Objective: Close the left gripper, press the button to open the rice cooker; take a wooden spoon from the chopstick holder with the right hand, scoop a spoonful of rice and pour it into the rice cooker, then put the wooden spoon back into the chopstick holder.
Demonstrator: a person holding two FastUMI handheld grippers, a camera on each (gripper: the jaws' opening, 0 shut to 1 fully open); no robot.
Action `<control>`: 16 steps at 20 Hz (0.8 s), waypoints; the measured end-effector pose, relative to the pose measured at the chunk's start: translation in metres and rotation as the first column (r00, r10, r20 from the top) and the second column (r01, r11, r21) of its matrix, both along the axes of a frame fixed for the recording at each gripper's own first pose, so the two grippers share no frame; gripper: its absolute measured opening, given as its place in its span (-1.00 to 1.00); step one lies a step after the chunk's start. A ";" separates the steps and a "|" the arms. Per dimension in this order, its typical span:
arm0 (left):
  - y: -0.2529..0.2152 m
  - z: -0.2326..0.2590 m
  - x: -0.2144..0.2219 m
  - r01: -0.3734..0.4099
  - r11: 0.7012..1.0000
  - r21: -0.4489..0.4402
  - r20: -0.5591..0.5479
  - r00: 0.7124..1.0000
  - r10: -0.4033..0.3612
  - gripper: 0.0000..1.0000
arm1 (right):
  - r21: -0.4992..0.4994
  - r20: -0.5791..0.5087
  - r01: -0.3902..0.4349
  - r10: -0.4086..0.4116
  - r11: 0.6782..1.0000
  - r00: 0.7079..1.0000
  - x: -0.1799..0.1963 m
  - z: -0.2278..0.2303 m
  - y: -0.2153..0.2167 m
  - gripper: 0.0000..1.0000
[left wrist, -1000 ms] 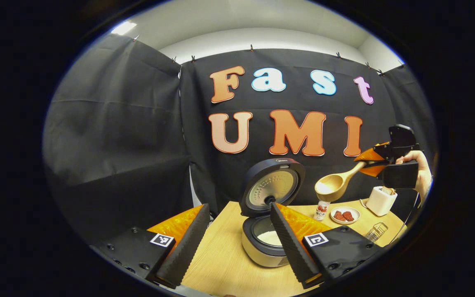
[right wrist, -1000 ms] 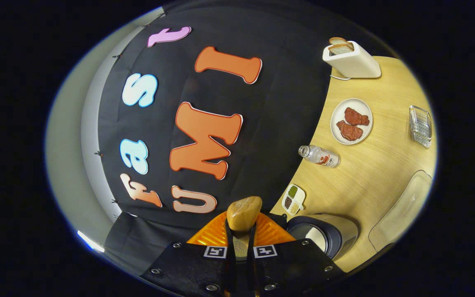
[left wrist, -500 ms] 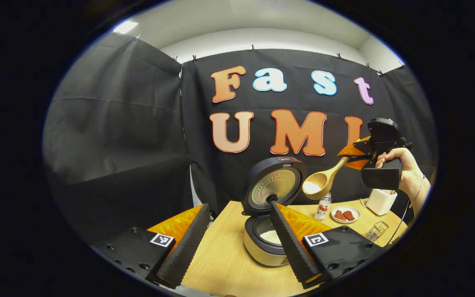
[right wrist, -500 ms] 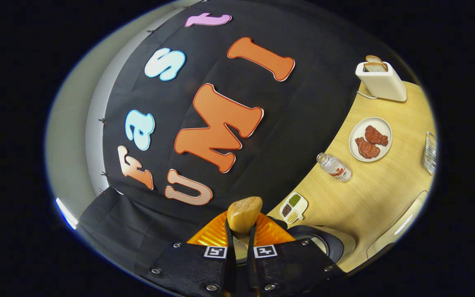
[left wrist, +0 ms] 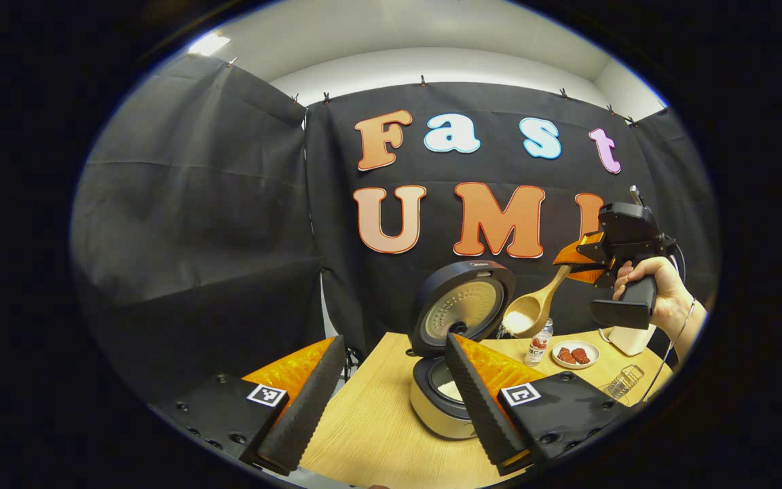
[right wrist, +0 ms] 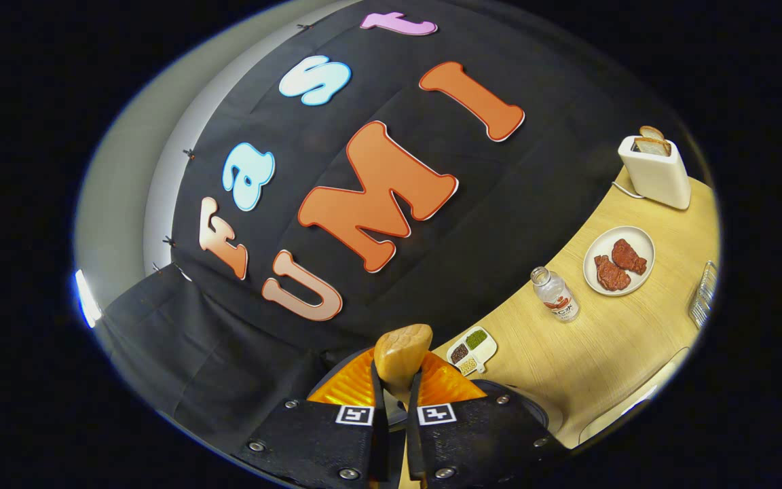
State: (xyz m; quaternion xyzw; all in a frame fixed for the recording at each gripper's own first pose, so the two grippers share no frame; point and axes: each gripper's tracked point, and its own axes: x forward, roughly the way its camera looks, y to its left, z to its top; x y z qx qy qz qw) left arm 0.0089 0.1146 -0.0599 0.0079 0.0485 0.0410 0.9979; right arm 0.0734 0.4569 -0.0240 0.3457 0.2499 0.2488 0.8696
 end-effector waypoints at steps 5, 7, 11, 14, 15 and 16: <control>0.006 0.004 -0.003 -0.011 1.000 0.004 0.005 1.000 0.011 0.98 | -0.057 0.083 -0.019 0.024 0.998 0.996 -0.005 0.008 0.006 -0.82; 0.008 0.004 -0.004 -0.015 1.000 -0.002 0.008 1.000 0.015 0.98 | -0.074 0.106 -0.029 0.037 0.997 0.994 -0.006 0.010 0.010 -0.82; 0.009 0.003 -0.005 -0.017 1.000 -0.004 0.007 1.000 0.017 0.98 | -0.104 0.150 -0.040 0.056 0.994 0.987 -0.009 0.015 0.011 -0.82; 0.009 0.002 -0.007 -0.019 1.000 -0.005 0.009 1.000 0.019 0.98 | -0.140 0.185 -0.035 0.061 0.990 0.981 -0.010 0.016 0.011 -0.82; 0.010 0.003 -0.007 -0.020 1.000 -0.005 0.010 1.000 0.020 0.98 | -0.150 0.196 -0.036 0.066 0.988 0.978 -0.010 0.017 0.011 -0.82; 0.011 0.004 -0.007 -0.022 1.000 -0.005 0.010 1.000 0.022 0.98 | -0.156 0.205 -0.038 0.070 0.987 0.976 -0.011 0.017 0.013 -0.82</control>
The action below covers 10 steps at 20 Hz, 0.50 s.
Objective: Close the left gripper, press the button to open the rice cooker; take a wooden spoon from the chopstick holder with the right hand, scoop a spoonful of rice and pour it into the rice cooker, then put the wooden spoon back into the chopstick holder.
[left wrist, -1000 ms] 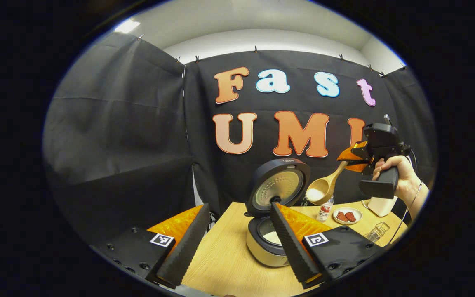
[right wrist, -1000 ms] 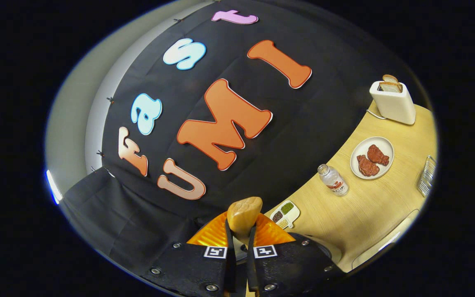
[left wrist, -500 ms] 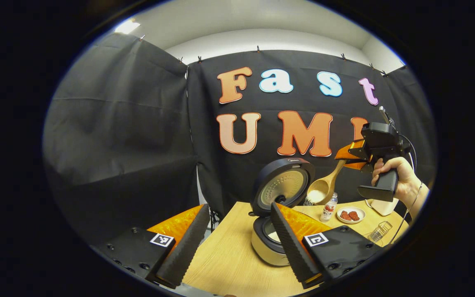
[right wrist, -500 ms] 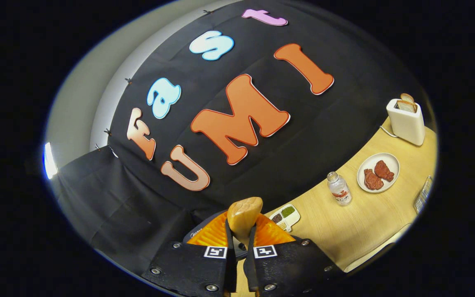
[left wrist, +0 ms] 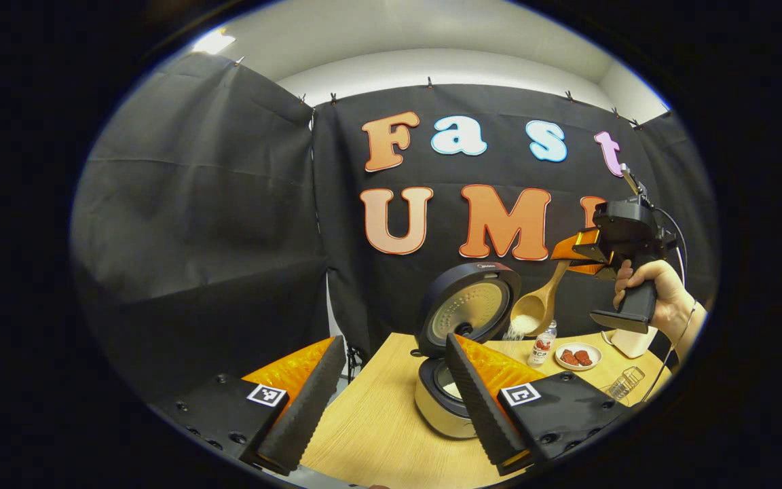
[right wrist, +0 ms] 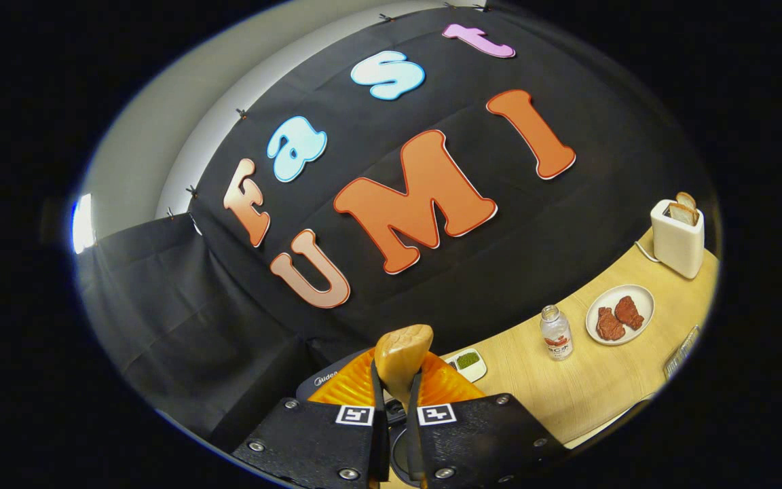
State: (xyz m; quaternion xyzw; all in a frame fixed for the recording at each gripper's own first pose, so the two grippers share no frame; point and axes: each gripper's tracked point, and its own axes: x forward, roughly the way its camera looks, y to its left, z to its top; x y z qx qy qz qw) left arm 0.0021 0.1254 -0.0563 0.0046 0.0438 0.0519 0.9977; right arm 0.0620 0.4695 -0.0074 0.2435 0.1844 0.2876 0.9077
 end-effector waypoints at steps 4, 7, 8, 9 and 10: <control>0.000 0.000 0.000 -0.002 1.000 -0.005 0.002 1.000 0.002 0.98 | -0.029 0.040 -0.011 0.013 1.000 0.999 -0.002 0.004 0.003 -0.81; 0.000 0.000 0.002 0.001 1.000 -0.001 0.003 1.000 -0.001 0.93 | -0.051 0.077 -0.020 0.024 0.998 0.997 -0.004 0.008 0.006 -0.81; 0.000 0.000 0.001 0.001 1.000 0.000 0.003 1.000 -0.001 0.93 | -0.059 0.086 -0.025 0.030 0.998 0.996 -0.004 0.010 0.009 -0.82; -0.001 -0.001 0.001 0.002 1.000 0.001 0.003 1.000 -0.002 0.93 | -0.068 0.093 -0.030 0.037 0.997 0.995 -0.004 0.009 0.010 -0.82; -0.001 -0.001 0.002 0.003 1.000 0.000 0.002 1.000 -0.003 0.93 | -0.078 0.100 -0.035 0.043 0.996 0.994 -0.005 0.006 0.011 -0.82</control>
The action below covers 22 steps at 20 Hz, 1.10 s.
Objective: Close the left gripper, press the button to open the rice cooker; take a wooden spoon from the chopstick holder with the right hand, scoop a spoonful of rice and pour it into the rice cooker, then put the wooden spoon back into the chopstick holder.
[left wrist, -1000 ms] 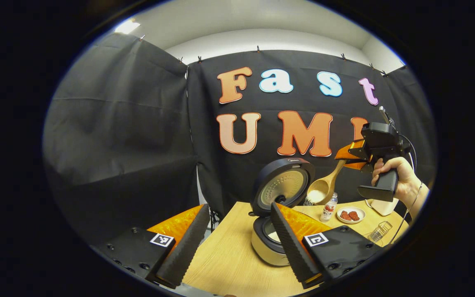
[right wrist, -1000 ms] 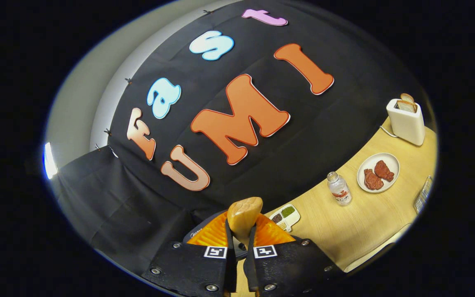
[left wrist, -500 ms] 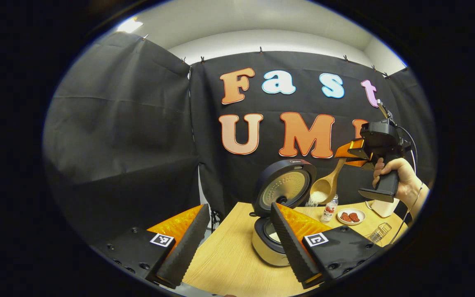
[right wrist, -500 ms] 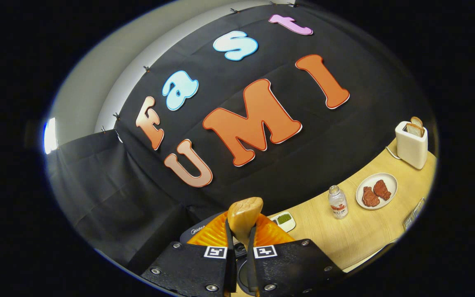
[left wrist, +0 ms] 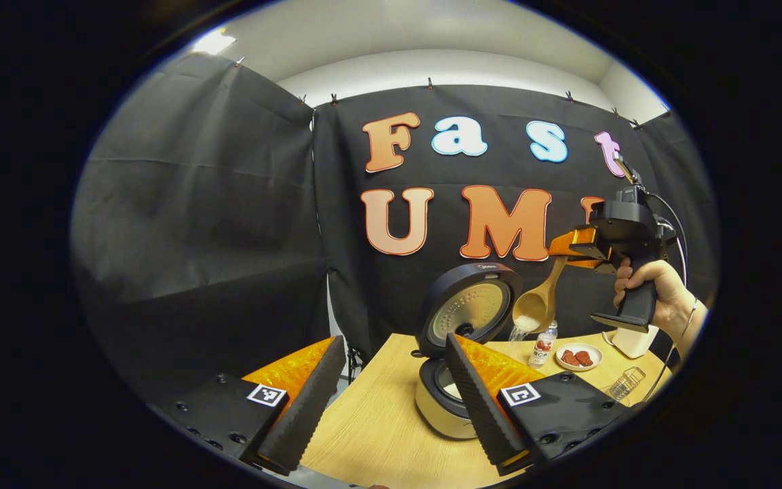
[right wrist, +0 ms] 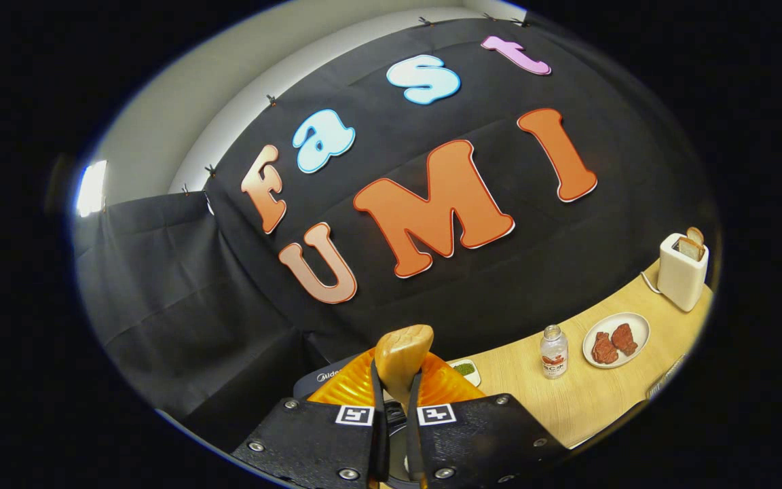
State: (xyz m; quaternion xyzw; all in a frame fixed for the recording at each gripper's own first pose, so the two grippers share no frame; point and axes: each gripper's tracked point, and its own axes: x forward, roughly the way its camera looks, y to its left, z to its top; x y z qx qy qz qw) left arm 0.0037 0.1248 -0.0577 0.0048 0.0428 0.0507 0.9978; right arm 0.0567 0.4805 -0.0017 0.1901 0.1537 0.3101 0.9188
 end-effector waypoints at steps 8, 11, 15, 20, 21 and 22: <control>0.000 -0.008 0.004 0.002 1.000 -0.003 -0.019 1.000 -0.002 0.93 | -0.091 0.060 -0.047 0.053 0.995 0.997 -0.006 -0.008 0.011 -0.82; -0.001 -0.007 0.005 0.009 1.000 -0.002 -0.018 1.000 -0.009 0.93 | -0.137 0.111 -0.059 0.074 0.989 0.991 -0.007 -0.008 0.015 -0.81; -0.001 -0.007 0.006 0.008 1.000 -0.007 -0.017 1.000 -0.008 0.93 | -0.163 0.139 -0.093 0.116 0.982 0.983 -0.012 -0.008 0.024 -0.82; 0.002 -0.009 0.007 -0.007 1.000 0.002 -0.018 1.000 0.007 0.93 | -0.228 0.187 -0.128 0.173 0.965 0.967 -0.014 -0.015 0.027 -0.82; 0.002 -0.009 0.006 -0.007 1.000 0.005 -0.019 1.000 0.007 0.93 | -0.241 0.195 -0.132 0.181 0.962 0.964 -0.015 -0.017 0.029 -0.82; 0.001 -0.011 0.006 -0.006 1.000 0.008 -0.022 1.000 0.006 0.93 | -0.255 0.207 -0.134 0.189 0.958 0.960 -0.017 -0.019 0.028 -0.82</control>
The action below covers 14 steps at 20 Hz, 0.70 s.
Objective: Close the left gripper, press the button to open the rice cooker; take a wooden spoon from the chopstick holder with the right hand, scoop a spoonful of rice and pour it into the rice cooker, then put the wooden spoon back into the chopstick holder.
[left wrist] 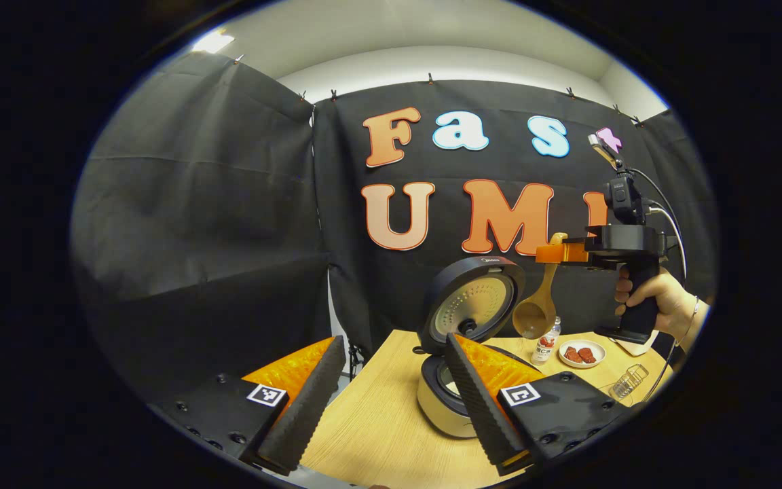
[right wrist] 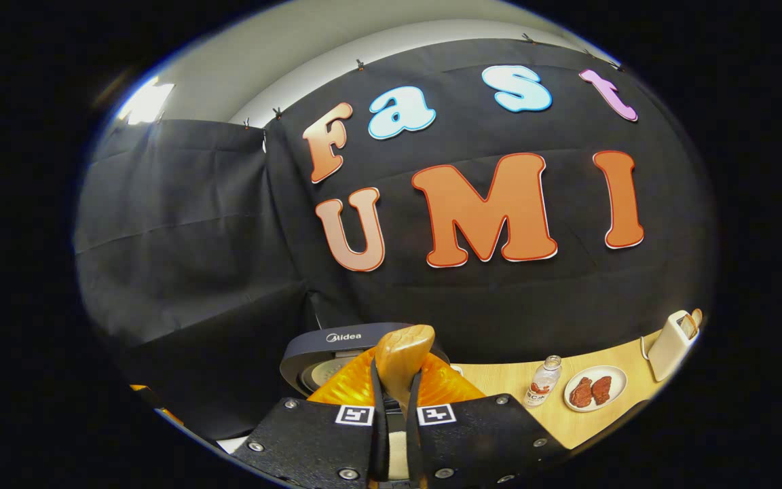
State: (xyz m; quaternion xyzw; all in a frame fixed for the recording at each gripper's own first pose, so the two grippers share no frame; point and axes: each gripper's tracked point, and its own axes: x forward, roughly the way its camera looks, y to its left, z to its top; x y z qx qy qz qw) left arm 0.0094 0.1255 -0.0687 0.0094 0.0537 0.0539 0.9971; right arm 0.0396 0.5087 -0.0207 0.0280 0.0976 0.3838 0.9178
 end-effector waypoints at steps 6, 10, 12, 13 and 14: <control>-0.004 0.001 0.004 0.008 1.000 0.017 0.001 1.000 -0.008 0.93 | -0.038 0.035 -0.027 0.028 0.999 0.999 -0.003 -0.006 -0.002 -0.82; -0.007 0.002 0.005 0.012 1.000 0.018 0.003 1.000 -0.012 0.93 | -0.003 -0.027 0.016 -0.016 1.000 0.999 0.007 -0.010 -0.022 -0.82; -0.009 0.004 0.006 0.014 1.000 0.013 0.007 1.000 -0.015 0.93 | 0.002 -0.027 0.057 -0.057 0.998 0.998 0.016 -0.007 -0.040 -0.82; -0.011 0.006 0.007 0.014 1.000 0.010 0.013 1.000 -0.014 0.93 | 0.003 -0.023 0.076 -0.076 0.997 0.997 0.021 -0.005 -0.050 -0.82; -0.011 0.010 0.007 0.012 1.000 0.010 0.026 1.000 -0.012 0.93 | 0.006 -0.025 0.095 -0.095 0.995 0.995 0.026 -0.004 -0.061 -0.82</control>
